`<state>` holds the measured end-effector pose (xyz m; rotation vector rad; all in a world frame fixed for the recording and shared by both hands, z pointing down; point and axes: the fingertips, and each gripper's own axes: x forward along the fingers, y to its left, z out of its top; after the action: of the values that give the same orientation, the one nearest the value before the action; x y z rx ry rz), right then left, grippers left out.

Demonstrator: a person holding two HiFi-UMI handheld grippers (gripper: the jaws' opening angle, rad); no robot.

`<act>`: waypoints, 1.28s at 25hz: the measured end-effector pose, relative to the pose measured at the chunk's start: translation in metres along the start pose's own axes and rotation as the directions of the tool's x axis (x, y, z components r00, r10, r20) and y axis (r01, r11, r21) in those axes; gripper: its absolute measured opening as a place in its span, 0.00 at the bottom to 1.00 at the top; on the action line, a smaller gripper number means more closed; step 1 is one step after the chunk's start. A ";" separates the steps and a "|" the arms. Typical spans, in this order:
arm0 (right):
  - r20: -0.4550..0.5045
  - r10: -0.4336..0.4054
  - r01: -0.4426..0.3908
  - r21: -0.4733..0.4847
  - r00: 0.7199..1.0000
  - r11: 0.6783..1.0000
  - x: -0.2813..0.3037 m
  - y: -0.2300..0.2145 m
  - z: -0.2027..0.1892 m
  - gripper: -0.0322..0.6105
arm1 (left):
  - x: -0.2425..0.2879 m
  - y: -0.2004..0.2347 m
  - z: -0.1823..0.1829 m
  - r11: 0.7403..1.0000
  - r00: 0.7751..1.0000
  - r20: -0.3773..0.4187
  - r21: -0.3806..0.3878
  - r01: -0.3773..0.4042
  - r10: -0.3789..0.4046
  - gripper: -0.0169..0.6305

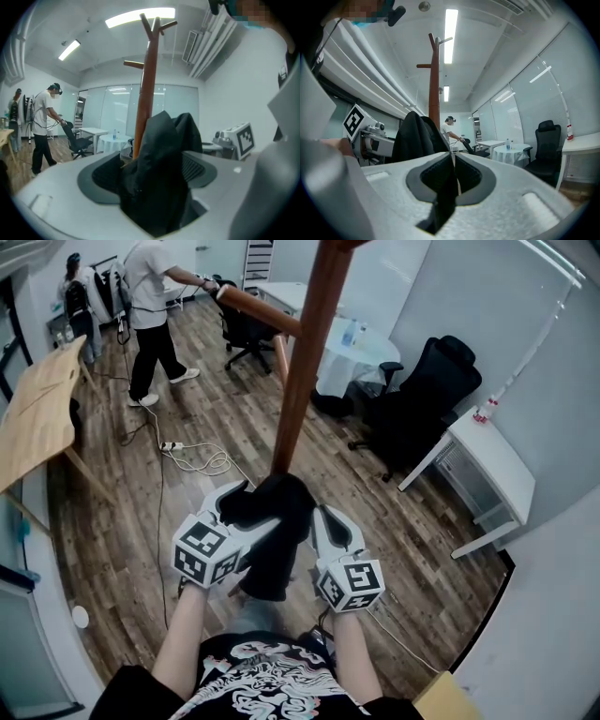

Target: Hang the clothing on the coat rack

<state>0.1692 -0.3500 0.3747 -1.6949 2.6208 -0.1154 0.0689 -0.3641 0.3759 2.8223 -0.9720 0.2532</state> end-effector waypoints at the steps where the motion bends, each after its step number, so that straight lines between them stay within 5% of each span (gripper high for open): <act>1: 0.002 -0.002 0.002 0.000 1.000 1.000 -0.002 0.001 0.000 0.09 | -0.001 -0.001 0.000 1.000 1.000 -0.001 0.005 -0.001 0.001 0.59; 14: 0.029 -0.030 0.030 -0.010 0.999 0.999 -0.018 0.007 0.001 0.09 | -0.024 -0.001 0.005 0.997 0.997 0.040 0.036 -0.070 0.068 0.58; 19: 0.028 -0.022 0.022 -0.010 0.999 1.000 -0.025 0.009 0.003 0.09 | -0.035 0.001 0.016 0.985 0.985 0.102 0.088 -0.147 0.138 0.40; 28: 0.065 -0.006 0.005 0.017 0.998 1.000 -0.043 0.024 0.010 0.09 | -0.059 -0.009 0.016 0.988 0.980 0.144 0.048 -0.148 0.140 0.39; 32: 0.069 0.002 -0.003 0.010 0.998 1.000 -0.051 0.033 0.010 0.09 | -0.065 -0.013 0.007 0.993 0.981 0.157 -0.051 -0.108 0.115 0.42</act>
<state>0.1605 -0.2906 0.3610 -1.6614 2.5686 -0.0689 0.0276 -0.3169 0.3544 2.7875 -1.1563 0.0171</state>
